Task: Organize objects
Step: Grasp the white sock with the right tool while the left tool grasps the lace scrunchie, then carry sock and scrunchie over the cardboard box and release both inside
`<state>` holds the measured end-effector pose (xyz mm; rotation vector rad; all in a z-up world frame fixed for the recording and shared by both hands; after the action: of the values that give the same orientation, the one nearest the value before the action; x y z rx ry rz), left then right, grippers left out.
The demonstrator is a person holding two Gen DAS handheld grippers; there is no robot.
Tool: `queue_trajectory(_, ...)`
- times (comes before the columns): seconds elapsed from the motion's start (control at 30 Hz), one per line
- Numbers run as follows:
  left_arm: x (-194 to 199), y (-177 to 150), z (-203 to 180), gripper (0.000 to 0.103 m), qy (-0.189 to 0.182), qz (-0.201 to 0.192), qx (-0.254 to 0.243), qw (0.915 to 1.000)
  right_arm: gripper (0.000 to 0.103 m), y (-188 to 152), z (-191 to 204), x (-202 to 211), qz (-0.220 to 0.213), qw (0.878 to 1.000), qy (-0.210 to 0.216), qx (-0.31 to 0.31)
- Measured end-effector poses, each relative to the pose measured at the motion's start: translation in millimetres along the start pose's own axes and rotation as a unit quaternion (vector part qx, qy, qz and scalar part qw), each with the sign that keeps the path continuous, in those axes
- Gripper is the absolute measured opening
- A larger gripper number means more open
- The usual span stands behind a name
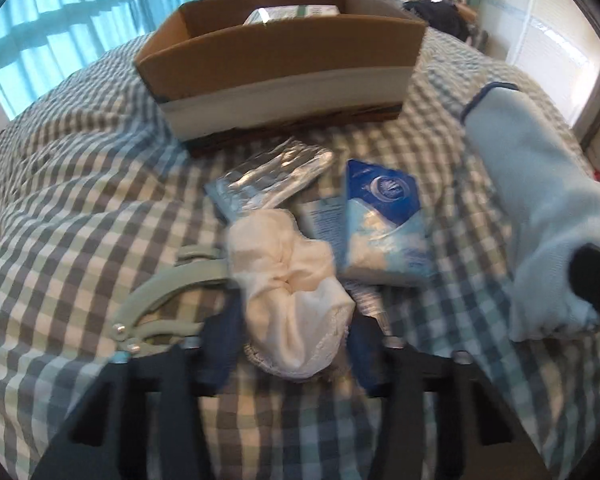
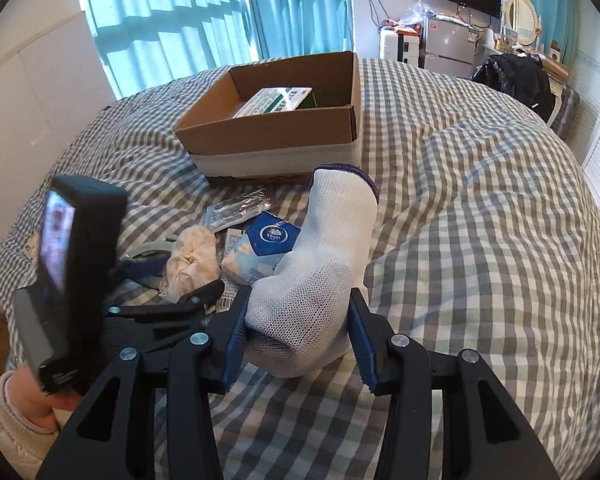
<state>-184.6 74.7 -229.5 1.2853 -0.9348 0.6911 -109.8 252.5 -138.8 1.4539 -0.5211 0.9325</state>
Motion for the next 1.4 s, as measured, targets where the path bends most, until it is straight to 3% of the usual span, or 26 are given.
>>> queue_trajectory(0.1, 5.1, -0.6, 1.3, 0.021, -0.015, -0.002, 0.006, 0.9999, 0.046, -2.5, 0.5, -5.2, 0.005, 1.000, 0.004, 0.000)
queue_trajectory(0.17, 11.9, -1.3, 2.9, 0.018, -0.017, -0.007, 0.011, 0.9998, 0.046, -4.8, 2.6, -5.6, 0.006, 1.000, 0.005, 0.001)
queue_trajectory(0.43, 51.9, 4.3, 13.6, 0.017, -0.010, -0.038, 0.024, 0.9989, 0.046, -1.5, 13.1, 15.9, -0.013, 1.000, 0.004, 0.013)
queue_trajectory(0.8, 139.6, 43.0, 34.8, 0.017, 0.002, -0.125, 0.027, 0.9918, 0.046, 23.6, 31.8, 81.7, -0.070, 0.996, -0.006, 0.047)
queue_trajectory(1.13, 192.2, 108.4, 49.0, 0.017, 0.015, -0.189, 0.023, 0.9817, 0.046, 91.8, 43.4, 122.4, -0.123, 0.989, -0.013, 0.078)
queue_trajectory(1.4, 184.1, 176.5, 58.5, 0.017, 0.022, -0.206, 0.026, 0.9779, 0.046, 170.5, 41.0, 110.1, -0.144, 0.985, -0.012, 0.089)
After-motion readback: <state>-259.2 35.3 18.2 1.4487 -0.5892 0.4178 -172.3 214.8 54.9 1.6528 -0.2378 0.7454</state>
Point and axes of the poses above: each gripper's, at about its wrist camera, not at the fingertips, and x roughly against the way its jaws point, z to its left, y to its top, the point moved 6 cm from there along -x, roughly the way its jaws point, and after that the axes turned 1 degree about x, right-handed, at the moved point
